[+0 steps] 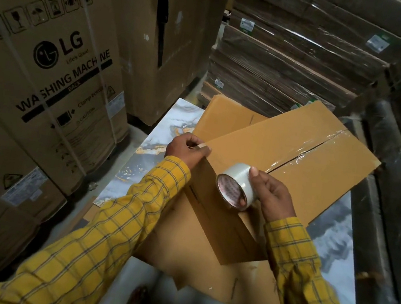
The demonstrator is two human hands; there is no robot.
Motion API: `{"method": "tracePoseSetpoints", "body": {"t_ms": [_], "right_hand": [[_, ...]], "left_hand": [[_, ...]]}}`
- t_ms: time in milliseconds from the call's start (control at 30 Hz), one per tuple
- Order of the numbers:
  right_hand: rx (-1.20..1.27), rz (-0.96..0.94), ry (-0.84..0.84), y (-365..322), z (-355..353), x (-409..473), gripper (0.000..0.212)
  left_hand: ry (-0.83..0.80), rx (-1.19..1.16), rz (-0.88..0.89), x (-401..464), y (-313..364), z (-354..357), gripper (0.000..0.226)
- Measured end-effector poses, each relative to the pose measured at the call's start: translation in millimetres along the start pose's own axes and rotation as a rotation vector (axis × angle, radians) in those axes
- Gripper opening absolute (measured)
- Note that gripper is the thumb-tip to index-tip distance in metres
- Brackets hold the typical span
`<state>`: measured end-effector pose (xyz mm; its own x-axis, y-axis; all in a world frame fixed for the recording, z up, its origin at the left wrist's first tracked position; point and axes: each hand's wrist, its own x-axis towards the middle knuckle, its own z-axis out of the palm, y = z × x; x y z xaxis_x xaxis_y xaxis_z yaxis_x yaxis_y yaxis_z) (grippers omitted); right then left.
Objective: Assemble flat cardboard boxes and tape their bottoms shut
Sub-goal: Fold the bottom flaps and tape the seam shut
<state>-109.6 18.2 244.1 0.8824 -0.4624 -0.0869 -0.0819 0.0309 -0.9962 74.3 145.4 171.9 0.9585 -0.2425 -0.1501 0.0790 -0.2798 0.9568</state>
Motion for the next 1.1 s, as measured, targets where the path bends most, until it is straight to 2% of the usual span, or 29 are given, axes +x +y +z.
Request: {"method": "tracePoseSetpoints", "body": {"t_ms": [33, 133, 200, 300, 400, 500, 600, 700, 767, 833, 933, 1033, 1100], "right_hand": [[0.013, 0.026, -0.008, -2, -3, -1, 0.063], [-0.01, 0.045, -0.06, -7, -13, -1, 0.029], [-0.126, -0.002, -0.065, -8, -20, -4, 0.027], [-0.264, -0.041, -0.097, -7, -27, -13, 0.037], [-0.168, -0.014, -0.122, -5, -33, -20, 0.03], [-0.023, 0.058, -0.149, -2, -40, -27, 0.012], [-0.012, 0.067, -0.184, 3, -43, -35, 0.034], [-0.109, 0.024, -0.199, 1, -46, -39, 0.02], [-0.234, -0.01, -0.181, 1, -51, -39, 0.035], [-0.29, -0.021, -0.146, 2, -56, -44, 0.039], [-0.167, 0.024, -0.157, 5, -64, -51, 0.034], [0.023, 0.146, -0.136, 9, -70, -57, 0.036], [0.031, 0.13, -0.159, 15, -73, -63, 0.039]], "left_hand": [[0.004, 0.02, 0.025, -2, 0, 0, 0.022], [0.053, 0.023, 0.056, -9, 0, 1, 0.019], [0.093, 0.015, 0.055, -12, 0, 4, 0.018], [0.13, -0.035, 0.042, -20, 2, 8, 0.018], [0.135, -0.092, -0.016, -21, 2, 11, 0.021], [0.071, -0.173, -0.087, -25, 0, 11, 0.035], [0.04, -0.128, -0.013, -33, -6, 11, 0.047], [0.068, -0.197, -0.034, -35, -11, 13, 0.052], [0.095, -0.214, -0.062, -36, -10, 14, 0.049], [0.1, -0.231, -0.067, -36, -9, 16, 0.045], [0.098, -0.275, -0.084, -35, -11, 19, 0.046], [0.101, -0.329, -0.122, -38, -15, 20, 0.059], [0.093, -0.308, -0.076, -42, -15, 22, 0.064]]}}
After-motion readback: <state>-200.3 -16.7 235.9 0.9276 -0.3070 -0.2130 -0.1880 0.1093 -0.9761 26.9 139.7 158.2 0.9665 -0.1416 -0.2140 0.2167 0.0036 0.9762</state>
